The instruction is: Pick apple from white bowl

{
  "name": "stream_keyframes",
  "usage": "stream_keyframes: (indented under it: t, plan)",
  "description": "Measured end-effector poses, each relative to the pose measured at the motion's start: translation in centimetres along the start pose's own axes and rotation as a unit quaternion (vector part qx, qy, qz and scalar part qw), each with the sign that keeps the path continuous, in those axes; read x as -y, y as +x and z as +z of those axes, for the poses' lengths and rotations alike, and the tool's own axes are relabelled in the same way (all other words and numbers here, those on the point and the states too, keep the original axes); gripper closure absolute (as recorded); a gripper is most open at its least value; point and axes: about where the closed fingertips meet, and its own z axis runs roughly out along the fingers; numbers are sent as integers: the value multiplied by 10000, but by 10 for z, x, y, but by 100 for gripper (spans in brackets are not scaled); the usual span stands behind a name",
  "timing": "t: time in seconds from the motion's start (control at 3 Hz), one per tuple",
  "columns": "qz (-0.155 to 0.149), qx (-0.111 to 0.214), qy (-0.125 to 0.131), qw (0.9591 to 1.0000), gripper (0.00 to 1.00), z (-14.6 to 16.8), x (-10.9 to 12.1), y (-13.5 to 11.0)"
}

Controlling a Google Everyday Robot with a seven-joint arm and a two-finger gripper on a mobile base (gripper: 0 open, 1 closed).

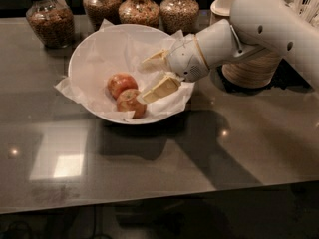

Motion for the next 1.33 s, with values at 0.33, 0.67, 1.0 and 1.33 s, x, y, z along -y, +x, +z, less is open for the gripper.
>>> stream_keyframes:
  t: [0.33, 0.67, 1.0, 1.33]
  plan:
    - [42, -18, -229, 9997, 35, 10, -2, 4]
    - [110, -113, -550, 9984, 35, 16, -8, 9]
    - [176, -168, -827, 9963, 36, 21, -15, 13]
    - [200, -219, -1055, 9940, 37, 29, -19, 13]
